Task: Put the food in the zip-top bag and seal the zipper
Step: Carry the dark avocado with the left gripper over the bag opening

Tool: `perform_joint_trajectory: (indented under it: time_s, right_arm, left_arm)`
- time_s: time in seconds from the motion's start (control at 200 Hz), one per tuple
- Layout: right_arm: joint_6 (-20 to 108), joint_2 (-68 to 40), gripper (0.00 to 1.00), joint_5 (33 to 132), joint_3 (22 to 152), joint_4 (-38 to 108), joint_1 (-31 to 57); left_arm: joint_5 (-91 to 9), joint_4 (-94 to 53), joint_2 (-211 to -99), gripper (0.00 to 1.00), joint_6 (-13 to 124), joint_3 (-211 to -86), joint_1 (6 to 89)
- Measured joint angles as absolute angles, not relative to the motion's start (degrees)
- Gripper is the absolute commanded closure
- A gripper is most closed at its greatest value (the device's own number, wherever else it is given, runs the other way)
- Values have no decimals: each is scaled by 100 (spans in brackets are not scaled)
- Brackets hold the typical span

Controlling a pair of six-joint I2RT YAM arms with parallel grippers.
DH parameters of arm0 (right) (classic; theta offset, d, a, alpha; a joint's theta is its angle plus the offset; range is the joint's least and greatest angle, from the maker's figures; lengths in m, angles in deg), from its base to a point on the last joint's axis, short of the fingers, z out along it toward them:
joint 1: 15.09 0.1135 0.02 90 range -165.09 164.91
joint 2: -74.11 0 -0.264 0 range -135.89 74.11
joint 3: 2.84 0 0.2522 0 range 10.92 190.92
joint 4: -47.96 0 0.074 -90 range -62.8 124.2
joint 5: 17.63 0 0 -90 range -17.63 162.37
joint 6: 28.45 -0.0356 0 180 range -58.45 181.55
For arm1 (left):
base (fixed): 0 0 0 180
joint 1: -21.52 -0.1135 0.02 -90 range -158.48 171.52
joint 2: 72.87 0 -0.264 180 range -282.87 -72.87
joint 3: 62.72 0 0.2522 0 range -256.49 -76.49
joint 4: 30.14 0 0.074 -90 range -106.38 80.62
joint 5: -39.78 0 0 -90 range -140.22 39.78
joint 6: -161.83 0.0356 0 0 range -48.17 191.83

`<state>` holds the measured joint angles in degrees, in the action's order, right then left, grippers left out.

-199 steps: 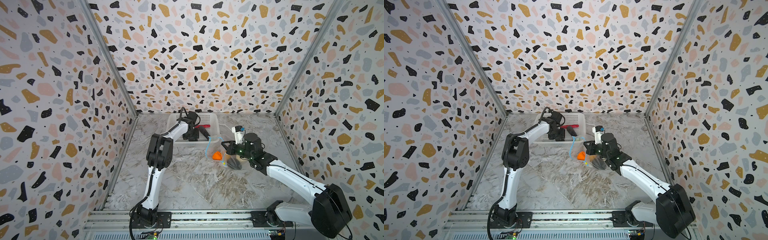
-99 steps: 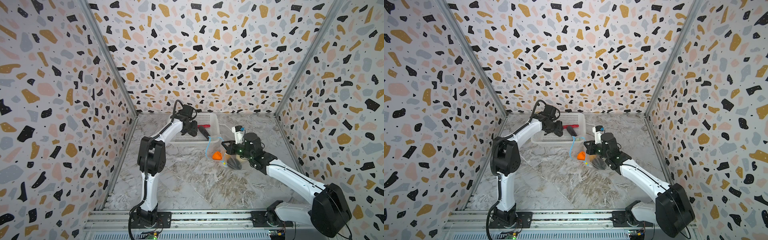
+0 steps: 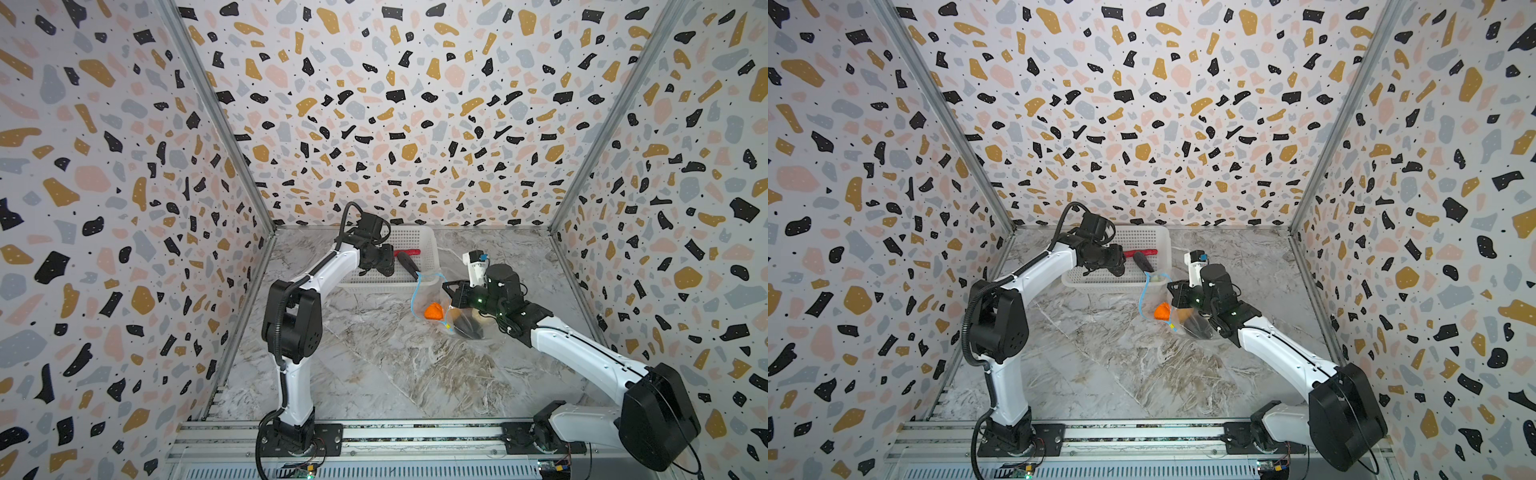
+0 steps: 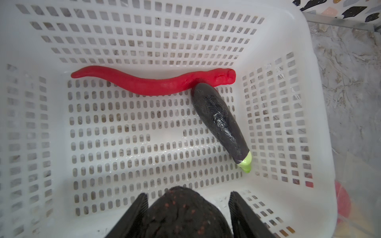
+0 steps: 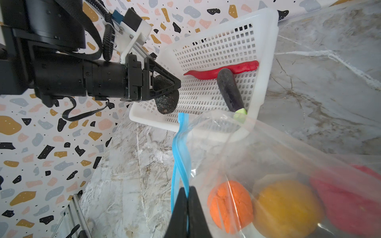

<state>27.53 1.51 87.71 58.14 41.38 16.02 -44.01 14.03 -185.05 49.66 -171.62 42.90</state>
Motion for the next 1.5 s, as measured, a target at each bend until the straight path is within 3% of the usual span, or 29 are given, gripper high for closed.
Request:
perform_joint_trajectory:
  time_s: [0.425, 0.731, 1.502]
  right_arm:
    - [2727, 134, 100, 8683, 5921, 4055, 1602]
    - [2644, 197, 100, 8653, 5921, 4061, 1602]
    - [2226, 407, 100, 8897, 5921, 4066, 1454]
  left_arm:
    - [-3996, 335, -16761, 75, 4848, -15457, 4395]
    - [-3824, -684, -15819, 75, 4603, -14519, 4939]
    - [-4274, -3333, -15347, 73, 3066, -12692, 6091]
